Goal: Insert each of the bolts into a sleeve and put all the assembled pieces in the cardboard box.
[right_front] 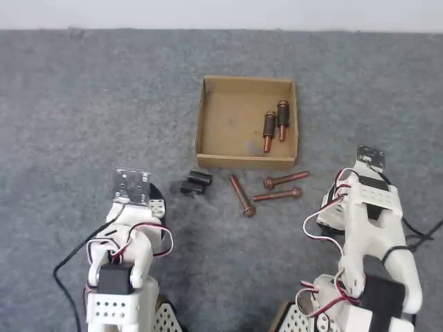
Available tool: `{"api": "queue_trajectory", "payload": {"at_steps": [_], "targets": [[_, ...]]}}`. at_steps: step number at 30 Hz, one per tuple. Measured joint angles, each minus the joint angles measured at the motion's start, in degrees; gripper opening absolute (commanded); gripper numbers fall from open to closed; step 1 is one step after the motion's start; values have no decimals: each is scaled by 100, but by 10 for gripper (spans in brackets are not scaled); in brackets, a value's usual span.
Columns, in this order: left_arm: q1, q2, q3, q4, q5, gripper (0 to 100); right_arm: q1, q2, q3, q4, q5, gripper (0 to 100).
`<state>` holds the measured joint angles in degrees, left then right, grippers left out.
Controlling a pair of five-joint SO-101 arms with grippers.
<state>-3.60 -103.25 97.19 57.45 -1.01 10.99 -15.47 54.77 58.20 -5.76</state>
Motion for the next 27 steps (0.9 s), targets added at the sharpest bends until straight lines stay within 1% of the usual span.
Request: {"api": "queue_trajectory", "payload": {"at_steps": [2, 5, 8, 13, 27], "targets": [[-18, 0, 0, 0, -527, 13, 0, 0, 0, 0, 18, 7], [-281, 0, -70, 0, -1196, 13, 0, 0, 18, -9, 18, 7], [-624, 0, -431, 0, -1556, 13, 0, 0, 18, -9, 26, 7], [-782, 0, -1389, 396, -1626, 13, 0, 0, 18, -9, 26, 7], [-765, -9, -3701, 1723, -1626, 13, 0, -105, 185, -202, 26, 7]]}}
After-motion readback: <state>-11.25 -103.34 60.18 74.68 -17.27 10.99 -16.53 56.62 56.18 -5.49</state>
